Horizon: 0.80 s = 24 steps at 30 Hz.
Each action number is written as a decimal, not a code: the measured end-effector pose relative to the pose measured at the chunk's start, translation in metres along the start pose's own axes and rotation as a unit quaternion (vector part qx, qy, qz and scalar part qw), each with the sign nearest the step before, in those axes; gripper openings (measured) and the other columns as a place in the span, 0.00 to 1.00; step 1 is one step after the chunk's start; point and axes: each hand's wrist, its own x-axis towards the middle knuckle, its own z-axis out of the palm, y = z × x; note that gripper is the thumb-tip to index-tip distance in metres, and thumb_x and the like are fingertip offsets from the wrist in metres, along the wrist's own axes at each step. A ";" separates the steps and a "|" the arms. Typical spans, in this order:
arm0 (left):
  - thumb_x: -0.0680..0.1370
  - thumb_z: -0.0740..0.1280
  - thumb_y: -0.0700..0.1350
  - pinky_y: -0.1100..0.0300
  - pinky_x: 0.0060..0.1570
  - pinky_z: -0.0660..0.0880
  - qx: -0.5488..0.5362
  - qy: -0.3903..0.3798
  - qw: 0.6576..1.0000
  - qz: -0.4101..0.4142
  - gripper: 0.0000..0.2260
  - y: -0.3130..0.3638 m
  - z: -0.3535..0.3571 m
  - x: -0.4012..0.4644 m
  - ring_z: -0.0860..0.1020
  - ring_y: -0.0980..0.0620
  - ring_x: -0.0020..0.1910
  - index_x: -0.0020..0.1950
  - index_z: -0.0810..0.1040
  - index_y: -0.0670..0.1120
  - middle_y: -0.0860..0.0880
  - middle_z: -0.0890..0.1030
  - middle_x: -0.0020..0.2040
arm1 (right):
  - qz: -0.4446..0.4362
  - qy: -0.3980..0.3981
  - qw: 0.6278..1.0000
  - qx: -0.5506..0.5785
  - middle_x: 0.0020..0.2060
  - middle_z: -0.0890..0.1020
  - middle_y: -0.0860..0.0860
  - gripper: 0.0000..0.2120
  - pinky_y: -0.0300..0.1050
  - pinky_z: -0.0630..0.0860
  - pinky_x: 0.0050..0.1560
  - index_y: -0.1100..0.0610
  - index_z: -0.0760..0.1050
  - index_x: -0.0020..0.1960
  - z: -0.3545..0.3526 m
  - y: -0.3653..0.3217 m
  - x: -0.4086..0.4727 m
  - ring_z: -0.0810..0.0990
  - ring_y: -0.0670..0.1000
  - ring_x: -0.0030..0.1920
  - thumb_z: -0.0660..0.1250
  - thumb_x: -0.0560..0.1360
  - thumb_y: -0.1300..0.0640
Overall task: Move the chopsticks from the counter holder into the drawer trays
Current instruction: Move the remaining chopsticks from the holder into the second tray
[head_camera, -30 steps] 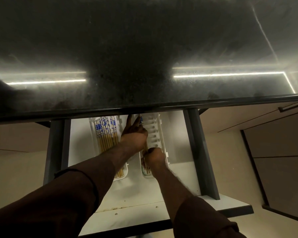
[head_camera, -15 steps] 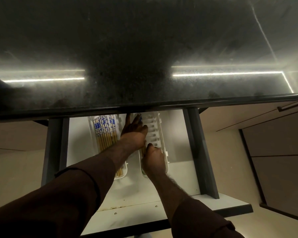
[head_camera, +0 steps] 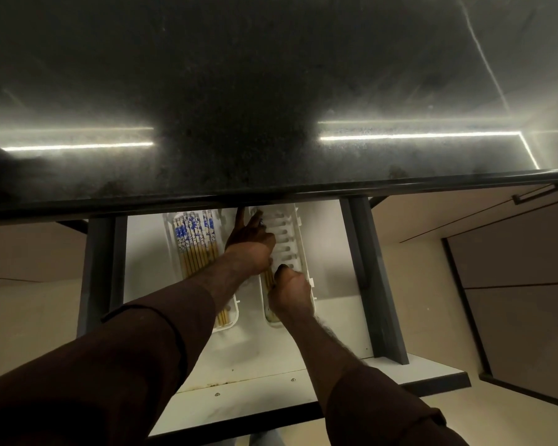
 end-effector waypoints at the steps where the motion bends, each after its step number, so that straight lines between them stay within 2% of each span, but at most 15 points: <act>1: 0.77 0.63 0.58 0.40 0.64 0.23 -0.002 0.001 1.000 0.004 0.21 0.000 -0.002 -0.002 0.42 0.45 0.79 0.67 0.73 0.50 0.46 0.62 0.77 | 0.005 0.001 1.000 0.001 0.52 0.83 0.58 0.10 0.46 0.78 0.50 0.62 0.77 0.55 -0.001 0.000 0.000 0.82 0.58 0.52 0.64 0.75 0.64; 5: 0.79 0.60 0.56 0.39 0.69 0.28 -0.013 0.012 0.999 0.030 0.18 -0.003 -0.009 -0.013 0.45 0.46 0.79 0.66 0.73 0.50 0.47 0.65 0.76 | 0.015 -0.001 1.000 0.009 0.52 0.83 0.58 0.11 0.47 0.78 0.52 0.61 0.77 0.56 -0.006 -0.001 -0.002 0.81 0.59 0.53 0.65 0.75 0.63; 8: 0.80 0.61 0.51 0.40 0.72 0.33 -0.069 0.029 0.996 0.040 0.12 -0.001 -0.015 -0.023 0.48 0.46 0.79 0.61 0.76 0.49 0.47 0.72 0.71 | 0.021 0.007 0.999 0.023 0.52 0.81 0.60 0.11 0.48 0.76 0.52 0.61 0.76 0.56 -0.012 -0.003 -0.006 0.80 0.61 0.53 0.65 0.75 0.63; 11: 0.80 0.62 0.47 0.42 0.74 0.45 -0.138 0.031 0.989 0.036 0.09 0.002 -0.023 -0.034 0.60 0.47 0.76 0.58 0.77 0.48 0.47 0.78 0.62 | 0.026 0.018 0.999 0.042 0.51 0.81 0.62 0.10 0.50 0.77 0.52 0.61 0.76 0.54 -0.021 -0.007 -0.013 0.80 0.64 0.51 0.64 0.74 0.63; 13: 0.79 0.63 0.45 0.42 0.75 0.49 -0.129 0.049 0.989 0.057 0.10 0.001 -0.027 -0.040 0.64 0.48 0.74 0.60 0.77 0.48 0.47 0.79 0.61 | 0.028 0.030 0.998 0.056 0.52 0.81 0.61 0.10 0.51 0.78 0.52 0.60 0.77 0.54 -0.029 -0.010 -0.019 0.80 0.64 0.51 0.65 0.73 0.63; 15: 0.79 0.64 0.45 0.45 0.70 0.61 -0.134 0.061 0.986 0.074 0.12 0.001 -0.031 -0.049 0.71 0.47 0.69 0.62 0.77 0.47 0.47 0.79 0.62 | 0.026 0.040 0.996 0.071 0.52 0.81 0.60 0.11 0.50 0.79 0.51 0.59 0.77 0.55 -0.039 -0.012 -0.026 0.81 0.62 0.50 0.66 0.73 0.62; 16: 0.79 0.65 0.46 0.46 0.68 0.63 -0.140 0.061 0.985 0.081 0.13 0.000 -0.032 -0.053 0.72 0.48 0.67 0.63 0.77 0.48 0.48 0.79 0.62 | 0.026 0.044 0.996 0.077 0.52 0.81 0.59 0.11 0.49 0.79 0.51 0.58 0.77 0.55 -0.043 -0.013 -0.030 0.81 0.61 0.50 0.67 0.73 0.61; 21: 0.79 0.66 0.48 0.45 0.75 0.49 -0.158 0.084 0.980 0.092 0.16 0.001 -0.041 -0.082 0.71 0.50 0.68 0.67 0.75 0.50 0.51 0.78 0.65 | 0.019 0.070 0.993 0.088 0.50 0.83 0.56 0.10 0.49 0.81 0.49 0.56 0.79 0.55 -0.067 -0.014 -0.054 0.83 0.58 0.47 0.70 0.74 0.57; 24: 0.79 0.66 0.48 0.47 0.74 0.52 -0.191 0.110 0.972 0.084 0.16 0.002 -0.050 -0.111 0.71 0.50 0.68 0.67 0.76 0.50 0.51 0.78 0.66 | -0.004 0.087 0.992 0.088 0.49 0.84 0.54 0.11 0.47 0.82 0.48 0.55 0.79 0.55 -0.080 -0.015 -0.076 0.83 0.56 0.46 0.72 0.74 0.56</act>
